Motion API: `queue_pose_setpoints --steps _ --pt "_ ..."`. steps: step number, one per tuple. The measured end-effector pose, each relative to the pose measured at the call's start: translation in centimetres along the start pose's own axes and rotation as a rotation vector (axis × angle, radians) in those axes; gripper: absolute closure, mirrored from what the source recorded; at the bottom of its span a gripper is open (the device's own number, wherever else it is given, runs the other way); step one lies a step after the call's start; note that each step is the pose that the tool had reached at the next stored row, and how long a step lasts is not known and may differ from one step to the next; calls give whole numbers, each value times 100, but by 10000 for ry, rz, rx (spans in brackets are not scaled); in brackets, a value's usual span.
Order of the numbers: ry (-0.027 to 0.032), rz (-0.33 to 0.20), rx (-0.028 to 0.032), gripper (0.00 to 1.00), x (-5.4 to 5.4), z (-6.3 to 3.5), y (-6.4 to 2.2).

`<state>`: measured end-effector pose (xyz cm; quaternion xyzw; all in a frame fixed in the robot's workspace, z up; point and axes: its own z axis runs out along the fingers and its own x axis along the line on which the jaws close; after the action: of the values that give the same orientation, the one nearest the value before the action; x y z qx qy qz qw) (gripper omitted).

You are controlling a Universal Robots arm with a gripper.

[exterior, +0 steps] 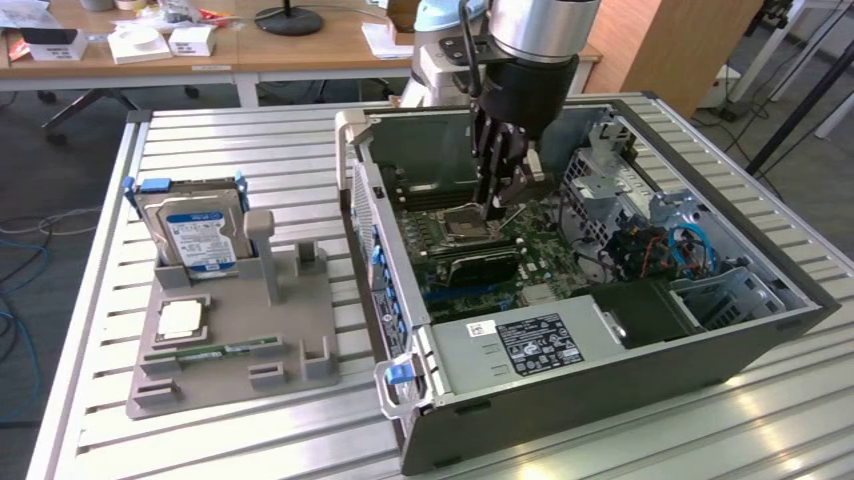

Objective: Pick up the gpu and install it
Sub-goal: 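Press down on the gpu until it lock into place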

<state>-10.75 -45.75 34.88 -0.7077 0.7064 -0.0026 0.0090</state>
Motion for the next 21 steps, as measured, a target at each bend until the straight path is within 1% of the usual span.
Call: queue_pose_setpoints --steps 11,13,14,16,21 --pt "0 0 0 68 0 0 0" --pt "0 0 0 81 0 0 0" --pt "0 -1 0 81 0 0 0" --pt "0 -1 0 90 0 0 0" --pt "0 0 0 90 0 0 0"
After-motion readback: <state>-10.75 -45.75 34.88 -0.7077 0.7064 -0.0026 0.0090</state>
